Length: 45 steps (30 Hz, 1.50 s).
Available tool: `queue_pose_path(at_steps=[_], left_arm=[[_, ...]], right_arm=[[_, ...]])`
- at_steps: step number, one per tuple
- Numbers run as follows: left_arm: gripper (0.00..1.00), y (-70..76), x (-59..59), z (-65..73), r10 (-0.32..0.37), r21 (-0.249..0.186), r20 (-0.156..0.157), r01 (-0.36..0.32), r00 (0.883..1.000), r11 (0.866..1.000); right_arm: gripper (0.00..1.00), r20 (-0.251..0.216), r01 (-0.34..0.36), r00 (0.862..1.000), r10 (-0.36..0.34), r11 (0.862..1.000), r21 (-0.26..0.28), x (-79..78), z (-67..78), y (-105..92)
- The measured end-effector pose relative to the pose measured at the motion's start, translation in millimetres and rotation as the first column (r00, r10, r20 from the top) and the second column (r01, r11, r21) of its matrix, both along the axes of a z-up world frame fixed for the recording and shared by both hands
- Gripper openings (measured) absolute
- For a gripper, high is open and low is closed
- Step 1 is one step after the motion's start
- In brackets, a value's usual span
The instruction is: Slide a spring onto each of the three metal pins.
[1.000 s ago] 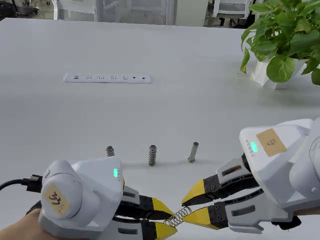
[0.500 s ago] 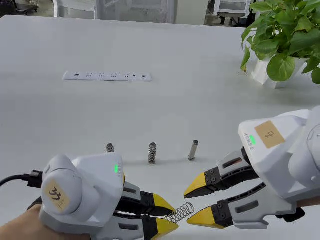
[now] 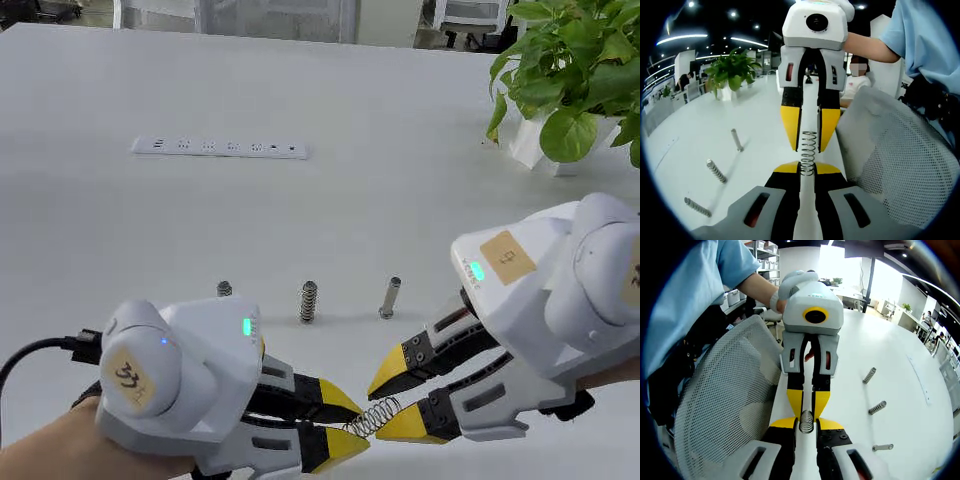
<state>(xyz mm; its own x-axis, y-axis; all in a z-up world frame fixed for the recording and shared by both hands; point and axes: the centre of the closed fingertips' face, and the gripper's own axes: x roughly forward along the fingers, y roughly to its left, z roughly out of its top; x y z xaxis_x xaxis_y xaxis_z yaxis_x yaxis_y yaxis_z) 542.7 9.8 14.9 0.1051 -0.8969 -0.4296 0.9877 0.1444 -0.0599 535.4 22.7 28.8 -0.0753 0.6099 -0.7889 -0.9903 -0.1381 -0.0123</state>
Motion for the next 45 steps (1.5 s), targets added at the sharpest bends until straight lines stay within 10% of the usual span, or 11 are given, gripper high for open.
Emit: queue_pose_path(at_steps=[45], left_arm=[[0.14,-7.8,4.7,8.7,0.046,-0.055,-0.002,-0.046,0.999,0.997]], right_arm=[[0.07,-0.006,-0.011,1.0,0.011,0.999,-0.045,2.5,-2.6,-5.9]])
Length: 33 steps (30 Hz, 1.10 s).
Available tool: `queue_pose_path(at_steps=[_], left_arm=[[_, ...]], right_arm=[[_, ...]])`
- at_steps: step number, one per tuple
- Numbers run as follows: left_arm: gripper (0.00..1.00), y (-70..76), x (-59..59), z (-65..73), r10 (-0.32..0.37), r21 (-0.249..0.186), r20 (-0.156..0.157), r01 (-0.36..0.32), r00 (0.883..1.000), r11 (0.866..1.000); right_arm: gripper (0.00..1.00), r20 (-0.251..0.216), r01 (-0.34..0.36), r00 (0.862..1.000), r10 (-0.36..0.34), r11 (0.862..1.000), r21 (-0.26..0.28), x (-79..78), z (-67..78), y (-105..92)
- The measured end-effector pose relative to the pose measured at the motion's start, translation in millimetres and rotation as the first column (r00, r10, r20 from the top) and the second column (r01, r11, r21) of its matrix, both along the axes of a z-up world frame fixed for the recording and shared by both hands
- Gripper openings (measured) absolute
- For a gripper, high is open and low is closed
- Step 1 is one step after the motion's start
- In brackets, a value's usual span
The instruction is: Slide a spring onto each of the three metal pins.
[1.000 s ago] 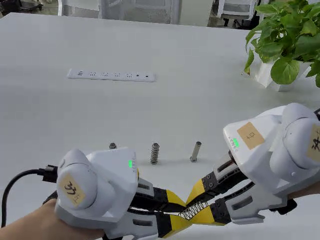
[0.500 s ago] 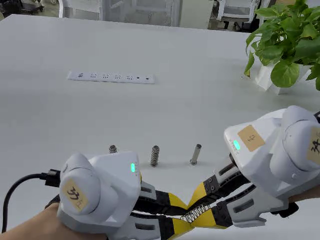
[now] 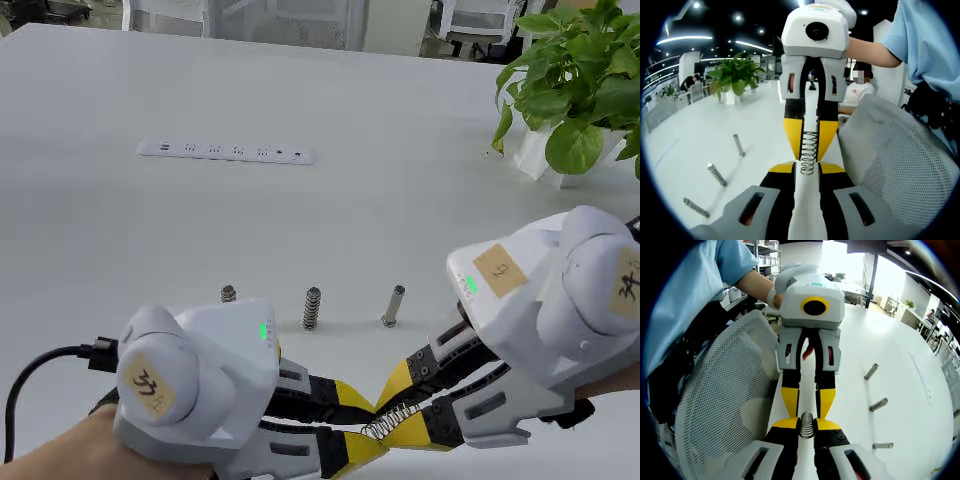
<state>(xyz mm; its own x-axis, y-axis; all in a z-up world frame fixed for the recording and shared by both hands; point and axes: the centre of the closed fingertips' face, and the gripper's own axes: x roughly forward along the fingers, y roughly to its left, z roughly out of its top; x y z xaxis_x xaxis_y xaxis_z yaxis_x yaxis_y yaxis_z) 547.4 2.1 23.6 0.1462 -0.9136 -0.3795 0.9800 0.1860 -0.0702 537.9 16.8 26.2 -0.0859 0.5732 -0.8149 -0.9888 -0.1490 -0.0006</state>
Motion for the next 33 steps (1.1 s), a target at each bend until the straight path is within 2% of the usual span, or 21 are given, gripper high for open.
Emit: queue_pose_path(at_steps=[5,7,8,10,12,13,20,22,24,28,30,32,33], left_arm=[[0.3,14.3,6.8,-5.5,0.06,0.015,-0.003,-0.06,0.998,0.998],[0.37,22.6,12.4,-7.8,0.11,0.02,-0.012,-0.11,0.994,0.994],[0.44,28.4,17.2,-10.2,0.149,0.028,-0.011,-0.149,0.989,0.988],[0.54,34.3,20.2,-10.6,0.179,0.017,-0.019,-0.179,0.984,0.984],[0.59,42.3,25.1,-10.2,0.227,-0.002,-0.04,-0.227,0.973,0.974],[0.61,47.8,28.7,-9.9,0.262,-0.011,-0.055,-0.263,0.963,0.965],[0.77,73.9,40.5,-7.4,0.367,-0.021,-0.05,-0.368,0.929,0.93],[0.81,82.5,43.8,-8.7,0.411,-0.016,-0.064,-0.412,0.909,0.911],[0.85,87.9,45.3,-8.0,0.43,-0.023,-0.068,-0.432,0.9,0.901],[0.93,98.9,48.2,-8.7,0.486,-0.026,-0.073,-0.489,0.871,0.872],[0.96,102.4,47.9,-10.4,0.503,-0.024,-0.084,-0.507,0.86,0.862],[0.99,107.4,48.4,-12.3,0.527,-0.013,-0.079,-0.529,0.846,0.848],[0.99,110.7,47.8,-13.3,0.536,-0.007,-0.066,-0.537,0.842,0.843]], right_arm=[[0.07,0.005,0.002,1.0,-0.002,1.0,-0.012,3.1,-3.0,-1.1],[0.07,0.006,0.002,1.0,-0.002,1.0,-0.014,4.0,-3.8,-1.5],[0.07,0.006,0.003,1.0,-0.003,1.0,-0.016,4.7,-4.2,-1.8],[0.07,0.007,0.002,1.0,-0.002,1.0,-0.018,5.4,-4.5,-2.1],[0.07,0.006,0.001,1.0,-0.001,1.0,-0.021,6.2,-5.0,-2.3],[0.07,0.006,-0.001,1.0,0.001,1.0,-0.023,7.1,-5.4,-2.5],[0.07,0.021,0.007,1.0,-0.006,0.998,-0.061,24.0,-8.5,-10.7],[0.07,0.028,0.005,1.0,-0.003,0.998,-0.07,28.5,-8.0,-12.5],[0.07,0.031,0.004,1.0,-0.002,0.997,-0.075,32.9,-7.0,-13.4],[0.07,0.04,-0.005,0.999,0.008,0.996,-0.094,41.1,-6.7,-15.5],[0.07,0.042,-0.009,0.999,0.014,0.995,-0.1,44.0,-6.0,-16.1],[0.07,0.047,-0.015,0.999,0.02,0.994,-0.108,48.2,-4.1,-17.0],[0.07,0.051,-0.019,0.998,0.025,0.993,-0.114,51.3,-2.8,-18.0]])
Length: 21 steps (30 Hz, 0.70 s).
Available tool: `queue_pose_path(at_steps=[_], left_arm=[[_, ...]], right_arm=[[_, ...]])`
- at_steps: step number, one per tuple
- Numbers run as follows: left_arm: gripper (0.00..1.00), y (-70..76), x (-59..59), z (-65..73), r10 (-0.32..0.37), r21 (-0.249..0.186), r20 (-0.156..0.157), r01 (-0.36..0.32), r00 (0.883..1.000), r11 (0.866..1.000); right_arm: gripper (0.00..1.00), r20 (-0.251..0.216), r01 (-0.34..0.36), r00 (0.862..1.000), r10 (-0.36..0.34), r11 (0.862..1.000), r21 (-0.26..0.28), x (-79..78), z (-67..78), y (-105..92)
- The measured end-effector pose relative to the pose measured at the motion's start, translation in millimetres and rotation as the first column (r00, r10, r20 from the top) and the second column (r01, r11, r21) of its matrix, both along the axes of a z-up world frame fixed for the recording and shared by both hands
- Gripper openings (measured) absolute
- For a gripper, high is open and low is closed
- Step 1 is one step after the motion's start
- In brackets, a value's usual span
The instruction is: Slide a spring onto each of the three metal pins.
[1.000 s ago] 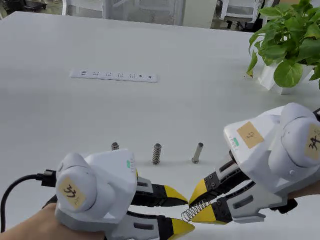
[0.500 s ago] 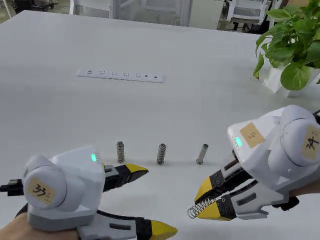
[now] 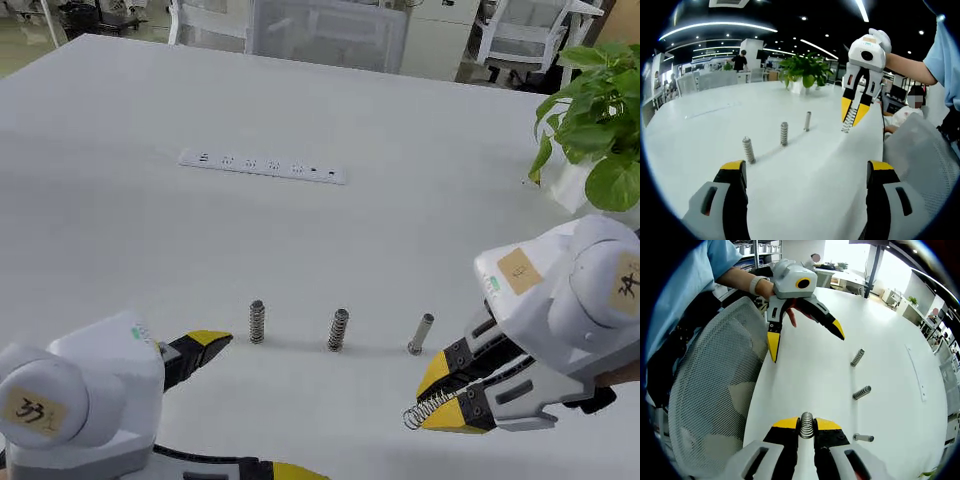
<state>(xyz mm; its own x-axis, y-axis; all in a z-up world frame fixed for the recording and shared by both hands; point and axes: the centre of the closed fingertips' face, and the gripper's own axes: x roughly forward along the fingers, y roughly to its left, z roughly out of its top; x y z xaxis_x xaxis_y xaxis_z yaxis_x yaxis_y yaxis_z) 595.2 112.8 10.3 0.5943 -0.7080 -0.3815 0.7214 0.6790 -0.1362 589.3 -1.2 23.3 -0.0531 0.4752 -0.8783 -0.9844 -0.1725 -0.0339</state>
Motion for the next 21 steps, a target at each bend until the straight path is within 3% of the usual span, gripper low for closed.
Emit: queue_pose_path(at_steps=[7,21], left_arm=[[0.99,14.3,0.4,-1.4,0.054,0.01,0.006,-0.054,0.999,0.998],[0.99,25.9,-1.6,-4.1,0.081,0.028,0.015,-0.081,0.997,0.996]], right_arm=[[0.07,0.039,-0.027,0.999,0.029,0.998,-0.052,23.9,8.1,-6.8],[0.07,0.136,-0.048,0.988,0.071,0.985,-0.164,85.1,25.2,-16.6]])
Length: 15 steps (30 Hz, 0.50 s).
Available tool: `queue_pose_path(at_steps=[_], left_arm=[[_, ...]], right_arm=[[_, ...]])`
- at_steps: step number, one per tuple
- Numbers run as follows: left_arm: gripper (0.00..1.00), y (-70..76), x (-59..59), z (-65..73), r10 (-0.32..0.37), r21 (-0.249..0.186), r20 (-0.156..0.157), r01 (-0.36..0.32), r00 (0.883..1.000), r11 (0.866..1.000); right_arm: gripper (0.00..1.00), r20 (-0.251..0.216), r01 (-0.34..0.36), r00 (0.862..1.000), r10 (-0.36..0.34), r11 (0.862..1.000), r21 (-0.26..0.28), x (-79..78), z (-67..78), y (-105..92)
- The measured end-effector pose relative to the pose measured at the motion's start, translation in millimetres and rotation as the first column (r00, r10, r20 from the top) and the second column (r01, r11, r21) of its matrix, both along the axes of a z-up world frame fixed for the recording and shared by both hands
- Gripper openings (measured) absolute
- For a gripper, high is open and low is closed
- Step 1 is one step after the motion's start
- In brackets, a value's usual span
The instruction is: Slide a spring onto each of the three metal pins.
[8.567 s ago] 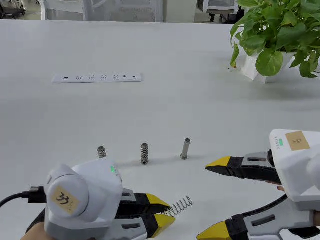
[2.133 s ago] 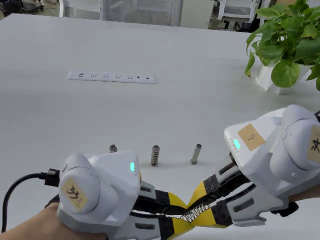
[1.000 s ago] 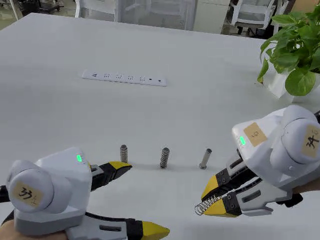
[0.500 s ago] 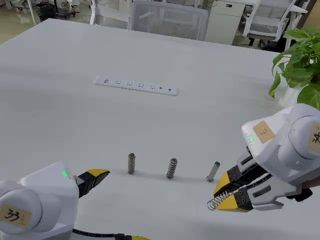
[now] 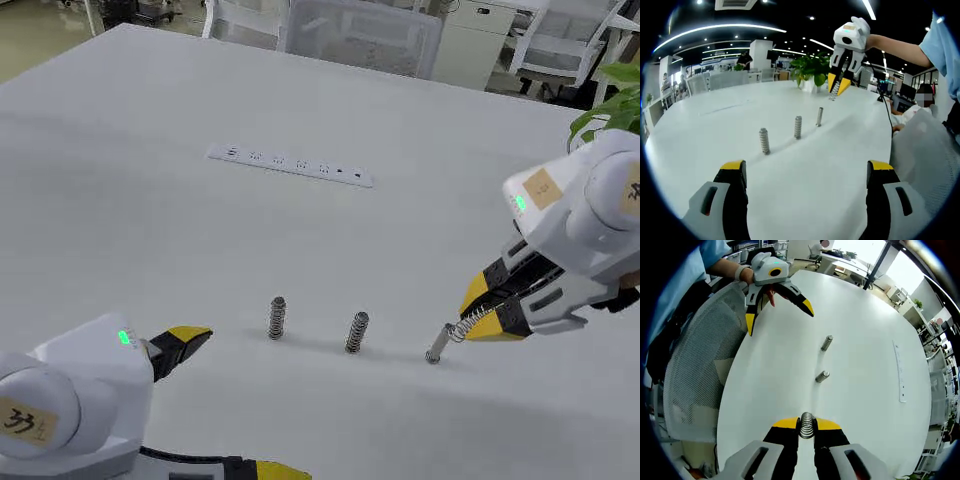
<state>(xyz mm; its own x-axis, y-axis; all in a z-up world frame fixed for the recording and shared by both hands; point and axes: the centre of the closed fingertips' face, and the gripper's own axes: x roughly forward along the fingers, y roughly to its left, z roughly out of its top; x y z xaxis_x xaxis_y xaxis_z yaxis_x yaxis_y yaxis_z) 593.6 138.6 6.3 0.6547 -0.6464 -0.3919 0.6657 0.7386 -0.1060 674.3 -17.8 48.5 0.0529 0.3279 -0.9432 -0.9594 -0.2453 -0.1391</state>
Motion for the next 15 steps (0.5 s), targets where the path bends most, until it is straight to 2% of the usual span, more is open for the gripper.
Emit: queue_pose_path(at_steps=[7,13,15], left_arm=[[0.99,2.7,1.6,0.8,0.002,0.01,0.01,-0.002,1.0,1.0],[0.99,7.0,2.9,-1.3,0.0,0.027,0.012,0.0,1.0,1.0],[0.99,10.0,3.2,-2.0,0.007,0.025,0.009,-0.008,1.0,1.0]], right_arm=[[0.07,0.018,-0.02,1.0,0.021,0.998,-0.068,12.3,-2.8,-3.8],[0.07,0.015,-0.022,1.0,0.024,0.994,-0.104,19.0,-14.3,-5.5],[0.07,0.0,-0.023,1.0,0.023,0.994,-0.108,16.6,-15.9,-3.8]])
